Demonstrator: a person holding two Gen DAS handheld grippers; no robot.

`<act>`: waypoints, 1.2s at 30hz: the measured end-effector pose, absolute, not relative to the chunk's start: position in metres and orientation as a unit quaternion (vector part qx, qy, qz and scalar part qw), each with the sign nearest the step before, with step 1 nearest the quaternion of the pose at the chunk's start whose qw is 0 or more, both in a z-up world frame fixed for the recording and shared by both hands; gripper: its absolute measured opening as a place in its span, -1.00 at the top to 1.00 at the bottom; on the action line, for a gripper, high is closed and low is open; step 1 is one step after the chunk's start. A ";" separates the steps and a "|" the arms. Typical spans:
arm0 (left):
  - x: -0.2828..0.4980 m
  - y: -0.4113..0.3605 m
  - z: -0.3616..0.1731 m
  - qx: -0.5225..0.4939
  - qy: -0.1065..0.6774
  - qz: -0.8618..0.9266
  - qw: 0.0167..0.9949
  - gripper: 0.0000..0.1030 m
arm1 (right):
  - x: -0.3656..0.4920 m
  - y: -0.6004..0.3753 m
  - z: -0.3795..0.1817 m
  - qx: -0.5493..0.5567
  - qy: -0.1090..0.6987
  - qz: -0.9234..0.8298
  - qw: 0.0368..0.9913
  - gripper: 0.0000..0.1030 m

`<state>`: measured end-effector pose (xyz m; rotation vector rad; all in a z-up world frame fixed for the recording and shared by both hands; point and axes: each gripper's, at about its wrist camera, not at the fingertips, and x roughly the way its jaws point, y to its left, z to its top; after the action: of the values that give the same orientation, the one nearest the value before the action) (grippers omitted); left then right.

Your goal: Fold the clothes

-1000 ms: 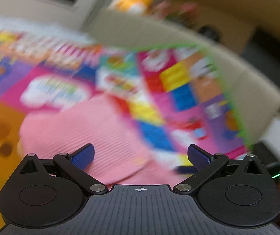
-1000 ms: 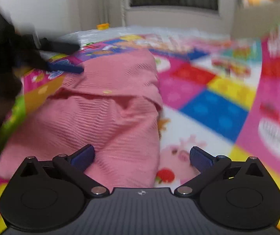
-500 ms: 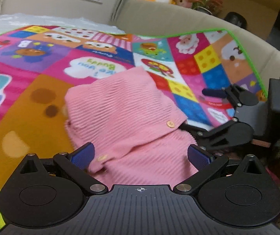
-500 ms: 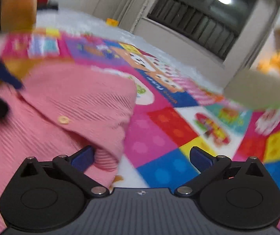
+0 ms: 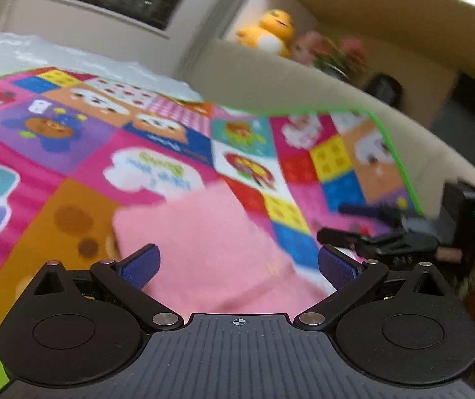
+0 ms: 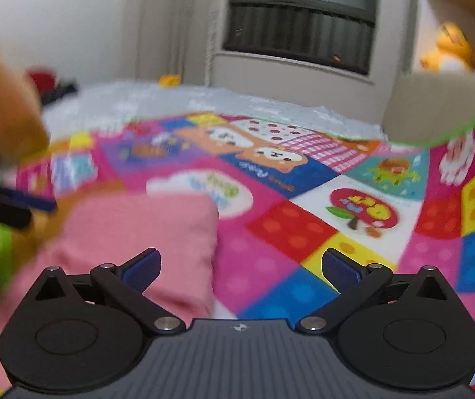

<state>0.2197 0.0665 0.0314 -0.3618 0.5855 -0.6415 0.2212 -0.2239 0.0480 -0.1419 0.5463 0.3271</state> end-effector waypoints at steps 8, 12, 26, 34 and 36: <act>0.265 0.067 -0.007 -0.203 0.344 -0.249 0.882 -1.00 | 0.266 -0.194 -0.006 -0.148 0.319 0.120 0.928 -1.00; 0.266 0.066 -0.013 -0.185 0.348 -0.252 0.884 -1.00 | 0.284 -0.200 0.020 -0.110 0.296 0.130 0.940 -1.00; 0.259 0.065 -0.011 -0.171 0.340 -0.257 0.888 -1.00 | 0.315 -0.211 -0.010 -0.097 0.344 0.066 0.931 -1.00; 0.182 0.059 0.012 -0.140 0.318 -0.292 0.891 -1.00 | 0.189 -0.253 0.009 -0.037 0.303 0.152 0.940 -1.00; 0.158 0.049 0.010 -0.118 0.326 -0.302 0.888 -1.00 | 0.170 -0.247 -0.003 -0.052 0.315 0.154 0.935 -1.00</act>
<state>0.1583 0.0493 0.0103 -0.2446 0.6765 -0.6285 0.1703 -0.2470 -0.0029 -0.1058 0.6449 0.3140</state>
